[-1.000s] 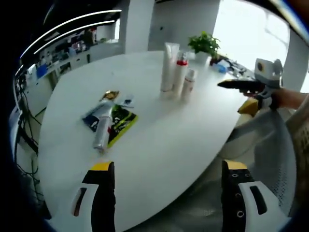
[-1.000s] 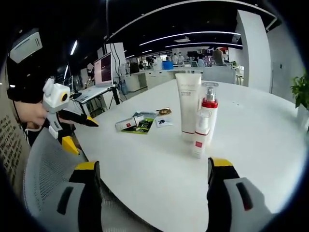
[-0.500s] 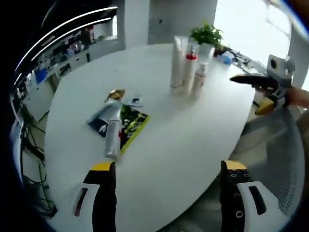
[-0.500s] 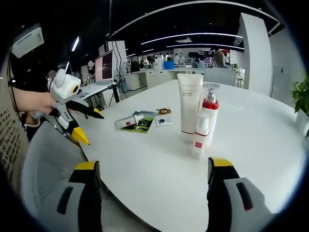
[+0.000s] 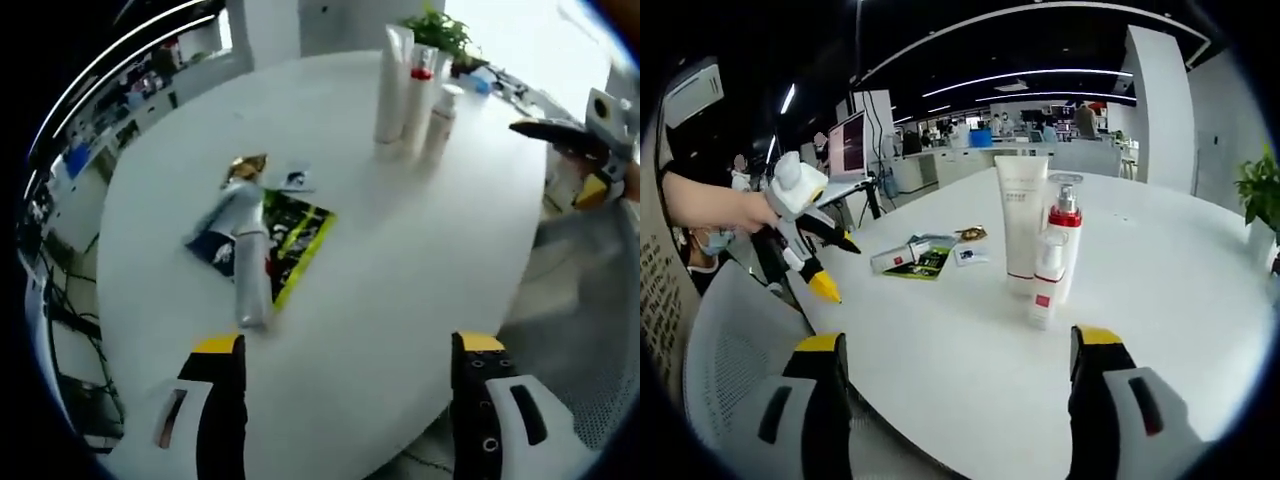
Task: Arrange the skincare products in the storage area until every visible bottle or jar stands upright without overlapping.
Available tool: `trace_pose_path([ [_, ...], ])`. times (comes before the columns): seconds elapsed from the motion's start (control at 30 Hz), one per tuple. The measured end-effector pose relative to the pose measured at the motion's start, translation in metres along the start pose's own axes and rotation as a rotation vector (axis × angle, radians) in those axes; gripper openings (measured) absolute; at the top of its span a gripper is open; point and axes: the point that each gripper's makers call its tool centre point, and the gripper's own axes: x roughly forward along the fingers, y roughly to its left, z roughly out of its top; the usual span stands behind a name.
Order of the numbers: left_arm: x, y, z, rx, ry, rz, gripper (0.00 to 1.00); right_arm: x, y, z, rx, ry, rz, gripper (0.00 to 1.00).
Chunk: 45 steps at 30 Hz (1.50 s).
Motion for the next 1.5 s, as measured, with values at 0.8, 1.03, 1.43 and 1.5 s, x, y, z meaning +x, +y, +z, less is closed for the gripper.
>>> trace_pose_path([
  [0.8,0.043,0.06,0.039,0.024,0.095,0.009,0.54,-0.002,-0.014,0.001,0.036,-0.014,-0.054,0.9],
  [1.03,0.05,0.061,0.042,0.044,0.123,-0.015,0.43,-0.002,-0.016,0.0,0.047,-0.01,-0.061,0.9],
  [1.43,0.055,0.065,0.036,0.035,0.187,-0.012,0.29,-0.002,-0.018,-0.002,0.043,-0.001,-0.075,0.9],
  [1.5,0.055,0.066,0.032,0.039,0.211,-0.014,0.26,-0.003,-0.019,-0.001,0.043,-0.001,-0.078,0.9],
])
